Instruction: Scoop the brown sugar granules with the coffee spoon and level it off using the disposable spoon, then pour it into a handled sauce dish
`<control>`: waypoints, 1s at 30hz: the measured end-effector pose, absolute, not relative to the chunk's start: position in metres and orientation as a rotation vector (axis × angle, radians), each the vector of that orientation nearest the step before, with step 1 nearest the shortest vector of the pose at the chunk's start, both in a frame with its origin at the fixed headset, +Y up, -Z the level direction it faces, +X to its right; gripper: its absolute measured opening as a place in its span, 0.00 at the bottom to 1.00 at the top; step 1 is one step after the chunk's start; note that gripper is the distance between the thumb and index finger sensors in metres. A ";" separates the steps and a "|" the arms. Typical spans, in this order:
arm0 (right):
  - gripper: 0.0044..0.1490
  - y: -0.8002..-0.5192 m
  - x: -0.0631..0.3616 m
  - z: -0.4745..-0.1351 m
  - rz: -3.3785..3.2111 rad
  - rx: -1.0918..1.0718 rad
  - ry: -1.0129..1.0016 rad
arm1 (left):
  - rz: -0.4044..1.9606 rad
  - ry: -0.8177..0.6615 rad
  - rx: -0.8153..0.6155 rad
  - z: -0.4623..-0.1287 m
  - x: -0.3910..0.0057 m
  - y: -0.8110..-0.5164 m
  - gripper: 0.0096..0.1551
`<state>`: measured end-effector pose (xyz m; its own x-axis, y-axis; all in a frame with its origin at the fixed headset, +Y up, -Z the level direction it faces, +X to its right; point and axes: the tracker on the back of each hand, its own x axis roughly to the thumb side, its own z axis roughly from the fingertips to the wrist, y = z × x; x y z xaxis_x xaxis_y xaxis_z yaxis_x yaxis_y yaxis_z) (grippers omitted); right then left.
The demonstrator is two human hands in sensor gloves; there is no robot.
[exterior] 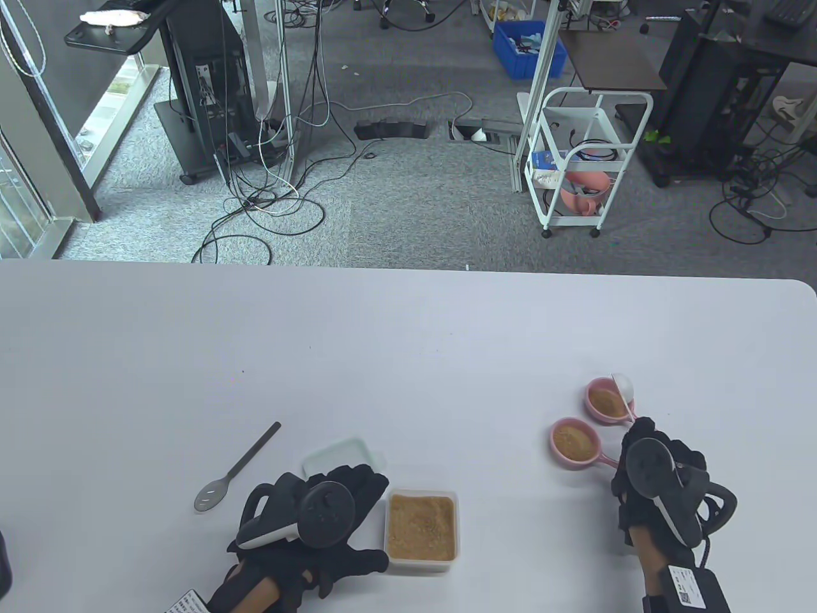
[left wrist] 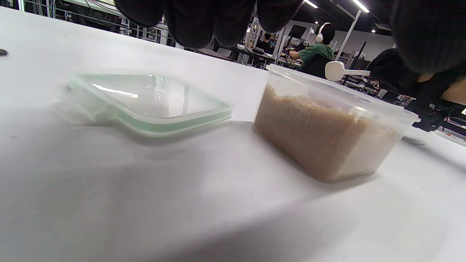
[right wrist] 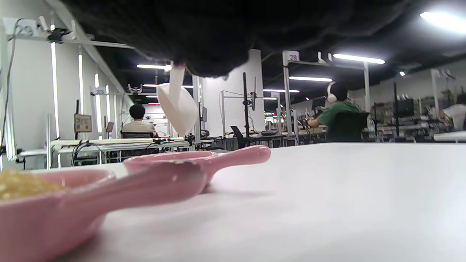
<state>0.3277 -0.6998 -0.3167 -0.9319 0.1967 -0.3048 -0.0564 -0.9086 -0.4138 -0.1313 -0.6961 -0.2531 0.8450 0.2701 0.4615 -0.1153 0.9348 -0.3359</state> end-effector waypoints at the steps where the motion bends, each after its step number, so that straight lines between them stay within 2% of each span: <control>1: 0.27 -0.700 0.334 -0.315 2.794 -0.555 -0.573 | 0.206 -0.528 -0.302 -0.253 -0.131 -0.696 0.63; 8: 0.28 -0.702 0.362 -0.303 2.291 -0.617 -0.420 | 0.217 -0.538 -0.301 -0.253 -0.127 -0.699 0.65; 14: 0.28 -0.700 0.358 -0.300 1.897 -0.441 -0.229 | 0.233 -0.539 -0.290 -0.254 -0.123 -0.702 0.67; 21: 0.27 -0.683 0.300 -0.300 1.735 -0.005 0.074 | 0.238 -0.530 -0.306 -0.257 -0.114 -0.712 0.69; 30: 0.27 -0.676 0.228 -0.291 1.920 0.339 0.327 | 0.304 -0.512 -0.340 -0.263 -0.111 -0.723 0.69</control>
